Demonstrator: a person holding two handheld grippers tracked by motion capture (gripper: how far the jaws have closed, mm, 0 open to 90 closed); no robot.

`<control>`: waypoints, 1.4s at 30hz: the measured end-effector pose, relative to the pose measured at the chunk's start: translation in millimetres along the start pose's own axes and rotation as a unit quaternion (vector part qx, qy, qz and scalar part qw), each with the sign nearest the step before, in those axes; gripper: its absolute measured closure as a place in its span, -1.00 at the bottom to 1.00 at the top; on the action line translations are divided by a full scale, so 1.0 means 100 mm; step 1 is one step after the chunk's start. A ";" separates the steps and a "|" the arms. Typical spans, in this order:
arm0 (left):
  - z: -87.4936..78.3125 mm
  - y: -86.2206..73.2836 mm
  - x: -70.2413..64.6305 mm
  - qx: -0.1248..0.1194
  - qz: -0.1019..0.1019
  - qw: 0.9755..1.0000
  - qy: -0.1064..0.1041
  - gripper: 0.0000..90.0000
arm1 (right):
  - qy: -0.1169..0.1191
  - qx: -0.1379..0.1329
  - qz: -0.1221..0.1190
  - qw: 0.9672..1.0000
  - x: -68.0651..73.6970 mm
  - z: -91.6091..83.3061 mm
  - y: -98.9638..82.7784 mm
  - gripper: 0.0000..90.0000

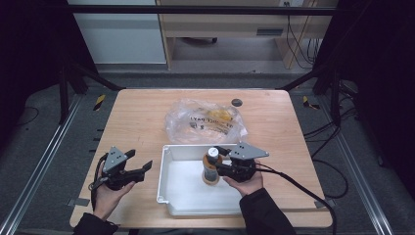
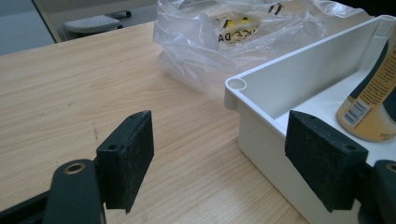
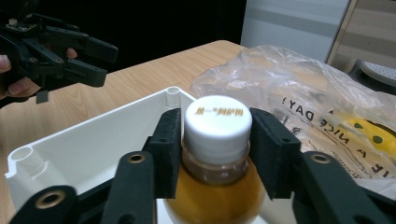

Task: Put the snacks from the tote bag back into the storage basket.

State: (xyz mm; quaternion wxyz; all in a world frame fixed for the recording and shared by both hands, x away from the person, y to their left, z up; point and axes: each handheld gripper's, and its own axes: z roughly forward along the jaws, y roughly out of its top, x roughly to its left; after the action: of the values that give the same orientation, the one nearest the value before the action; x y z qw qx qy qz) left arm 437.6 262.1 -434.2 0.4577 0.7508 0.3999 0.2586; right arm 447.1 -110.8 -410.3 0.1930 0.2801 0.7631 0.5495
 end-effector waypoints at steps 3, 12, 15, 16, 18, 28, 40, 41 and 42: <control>0.00 0.00 0.00 0.000 0.000 1.000 -0.001 -0.48 | 0.000 0.003 0.007 1.000 -0.01 -0.01 0.00 0.08; 0.00 0.00 0.00 0.000 0.000 1.000 0.000 -0.48 | -0.012 -0.026 0.022 0.999 -0.05 -0.11 0.09 -0.32; 0.00 0.00 0.00 0.000 0.000 1.000 0.000 -0.48 | -0.020 -0.038 0.030 0.999 -0.09 -0.19 0.13 -0.39; 0.00 0.00 0.00 0.001 0.000 1.000 0.000 -0.48 | -0.025 -0.043 0.033 0.998 -0.11 -0.21 0.14 -0.42; 0.00 0.00 0.01 0.001 0.001 1.000 -0.001 -0.48 | -0.036 -0.049 0.035 0.998 -0.15 -0.27 0.14 -0.47; 0.00 -0.01 0.02 0.002 0.000 1.000 0.001 -0.49 | -0.092 -0.056 0.053 0.993 -0.43 -0.52 0.09 -0.51; 0.00 -0.03 0.05 0.005 -0.001 1.000 0.003 -0.49 | -0.160 -0.016 0.071 0.984 -0.81 -0.71 -0.22 -0.56; 0.00 -0.03 0.05 0.005 -0.002 1.000 0.004 -0.49 | -0.162 -0.013 0.072 0.984 -0.83 -0.71 -0.25 -0.56; 0.01 -0.03 0.06 0.006 -0.003 1.000 0.005 -0.49 | -0.164 -0.008 0.070 0.984 -0.84 -0.72 -0.27 -0.56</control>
State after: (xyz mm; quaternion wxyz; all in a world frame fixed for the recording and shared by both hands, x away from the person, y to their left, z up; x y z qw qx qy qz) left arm 440.0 267.6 -437.5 0.4517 0.7511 0.4060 0.2587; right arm 462.9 -223.7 -413.8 0.2793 0.4175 0.6952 0.5142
